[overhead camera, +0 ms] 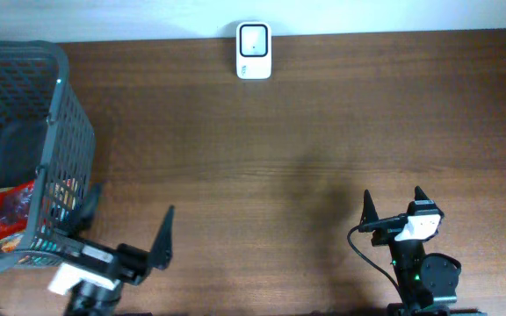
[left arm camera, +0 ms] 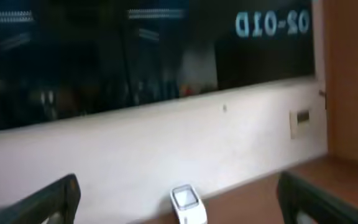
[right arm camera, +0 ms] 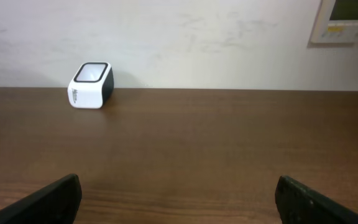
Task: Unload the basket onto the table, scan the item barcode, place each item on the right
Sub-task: 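Reach the left gripper into the grey basket and grasp the red candy bag, then lift the red candy bag out and place it on the table center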
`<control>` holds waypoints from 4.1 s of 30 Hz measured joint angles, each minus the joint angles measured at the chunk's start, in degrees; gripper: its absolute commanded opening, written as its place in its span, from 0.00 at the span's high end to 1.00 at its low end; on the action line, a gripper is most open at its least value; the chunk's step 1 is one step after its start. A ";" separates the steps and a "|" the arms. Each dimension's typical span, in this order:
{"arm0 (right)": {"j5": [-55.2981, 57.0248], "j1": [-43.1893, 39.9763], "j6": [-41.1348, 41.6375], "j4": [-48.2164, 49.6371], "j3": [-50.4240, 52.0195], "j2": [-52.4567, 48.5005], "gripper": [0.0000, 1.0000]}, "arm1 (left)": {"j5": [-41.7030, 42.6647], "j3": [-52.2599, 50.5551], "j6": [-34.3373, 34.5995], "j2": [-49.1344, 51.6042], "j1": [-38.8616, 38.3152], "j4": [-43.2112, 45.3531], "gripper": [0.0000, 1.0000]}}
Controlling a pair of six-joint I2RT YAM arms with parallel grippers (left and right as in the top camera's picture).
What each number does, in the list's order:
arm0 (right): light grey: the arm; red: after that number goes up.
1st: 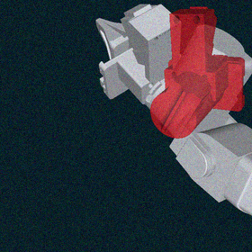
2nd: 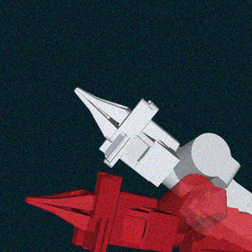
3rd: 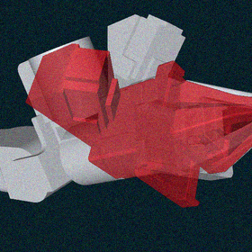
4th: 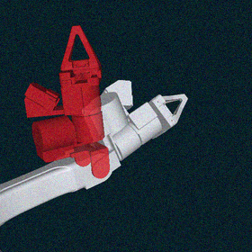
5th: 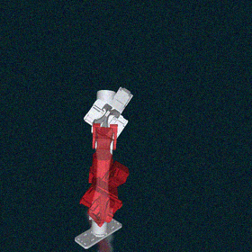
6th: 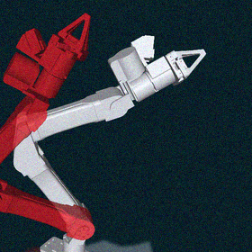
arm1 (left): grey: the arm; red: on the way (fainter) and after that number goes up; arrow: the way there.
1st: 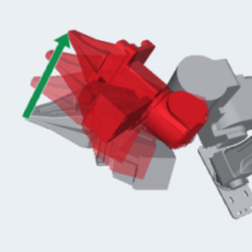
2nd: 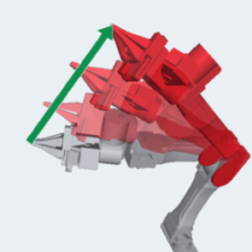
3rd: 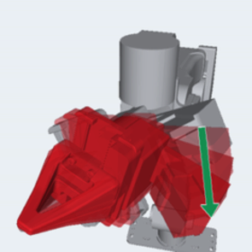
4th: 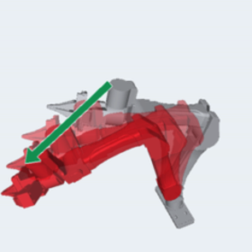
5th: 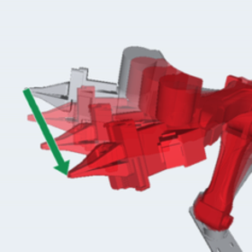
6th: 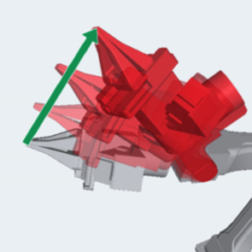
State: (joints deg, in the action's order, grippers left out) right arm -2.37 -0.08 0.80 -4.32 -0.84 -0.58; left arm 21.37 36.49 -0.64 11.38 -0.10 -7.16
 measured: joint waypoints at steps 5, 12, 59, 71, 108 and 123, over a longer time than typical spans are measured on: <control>0.02 -0.02 0.00 -0.02 0.00 0.00 0.02 | 0.87 13.03 -2.16 8.07 0.00 -6.60 0.01; 0.02 0.00 0.00 -0.02 0.00 0.02 0.01 | -13.51 32.94 -0.48 24.98 -0.04 -31.50 0.01; 0.02 0.00 0.00 -0.02 0.00 0.00 0.02 | -35.39 47.50 45.48 92.17 39.12 -47.74 0.01; 0.02 0.00 -0.02 -0.02 0.00 0.00 0.02 | -36.39 46.23 46.05 98.03 39.06 -46.36 0.96; 0.02 0.00 0.02 -0.02 0.00 0.00 0.01 | -8.52 63.23 34.36 63.71 -10.58 -42.60 1.00; 0.02 0.00 -0.02 -0.02 0.00 0.00 0.02 | -32.09 63.39 27.52 98.64 -29.86 -51.34 1.00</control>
State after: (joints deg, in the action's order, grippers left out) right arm -2.35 -0.08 0.78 -4.34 -0.84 -0.58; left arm -10.72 99.88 26.87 110.02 -29.95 -58.50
